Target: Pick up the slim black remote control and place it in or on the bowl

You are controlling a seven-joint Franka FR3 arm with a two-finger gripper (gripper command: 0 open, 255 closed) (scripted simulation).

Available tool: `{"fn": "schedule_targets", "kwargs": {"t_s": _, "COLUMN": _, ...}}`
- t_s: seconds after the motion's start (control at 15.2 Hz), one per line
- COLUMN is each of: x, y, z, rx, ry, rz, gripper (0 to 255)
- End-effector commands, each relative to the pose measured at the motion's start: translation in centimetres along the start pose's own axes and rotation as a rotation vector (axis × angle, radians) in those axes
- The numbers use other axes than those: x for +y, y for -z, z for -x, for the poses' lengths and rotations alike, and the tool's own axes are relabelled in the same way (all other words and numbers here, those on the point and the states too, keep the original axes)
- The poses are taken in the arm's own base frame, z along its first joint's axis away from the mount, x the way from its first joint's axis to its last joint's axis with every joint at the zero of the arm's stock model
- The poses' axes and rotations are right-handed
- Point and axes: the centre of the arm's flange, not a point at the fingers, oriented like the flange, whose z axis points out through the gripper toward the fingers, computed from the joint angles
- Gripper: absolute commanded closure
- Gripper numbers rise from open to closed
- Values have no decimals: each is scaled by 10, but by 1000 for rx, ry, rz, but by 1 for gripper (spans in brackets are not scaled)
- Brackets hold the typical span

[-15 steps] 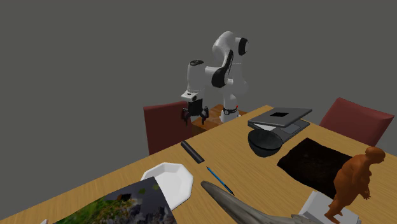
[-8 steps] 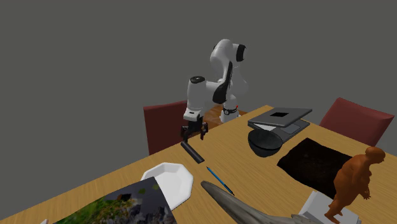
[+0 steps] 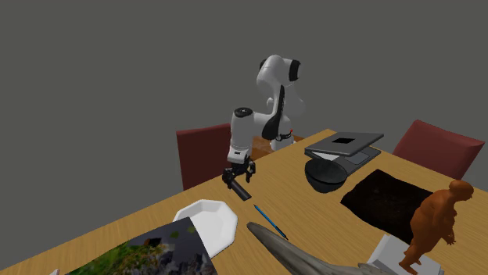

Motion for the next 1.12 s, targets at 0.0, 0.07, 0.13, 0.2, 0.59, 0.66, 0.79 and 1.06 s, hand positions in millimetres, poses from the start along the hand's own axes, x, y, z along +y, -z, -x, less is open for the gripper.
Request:
{"fn": "schedule_targets", "kwargs": {"t_s": 0.0, "x": -1, "y": -15, "z": -1, "rx": 0, "ry": 0, "rz": 0, "gripper": 0}}
{"fn": "schedule_targets", "kwargs": {"t_s": 0.07, "x": -1, "y": -15, "z": -1, "rx": 0, "ry": 0, "rz": 0, "gripper": 0}}
{"fn": "schedule_targets", "kwargs": {"t_s": 0.13, "x": -1, "y": -15, "z": -1, "rx": 0, "ry": 0, "rz": 0, "gripper": 0}}
{"fn": "schedule_targets", "kwargs": {"t_s": 0.2, "x": -1, "y": -15, "z": -1, "rx": 0, "ry": 0, "rz": 0, "gripper": 0}}
{"fn": "schedule_targets", "kwargs": {"t_s": 0.59, "x": -1, "y": -15, "z": -1, "rx": 0, "ry": 0, "rz": 0, "gripper": 255}}
{"fn": "schedule_targets", "kwargs": {"t_s": 0.66, "x": -1, "y": -15, "z": -1, "rx": 0, "ry": 0, "rz": 0, "gripper": 255}}
{"fn": "schedule_targets", "kwargs": {"t_s": 0.79, "x": -1, "y": -14, "z": -1, "rx": 0, "ry": 0, "rz": 0, "gripper": 255}}
{"fn": "schedule_targets", "kwargs": {"t_s": 1.06, "x": -1, "y": -14, "z": 0, "rx": 0, "ry": 0, "rz": 0, "gripper": 255}}
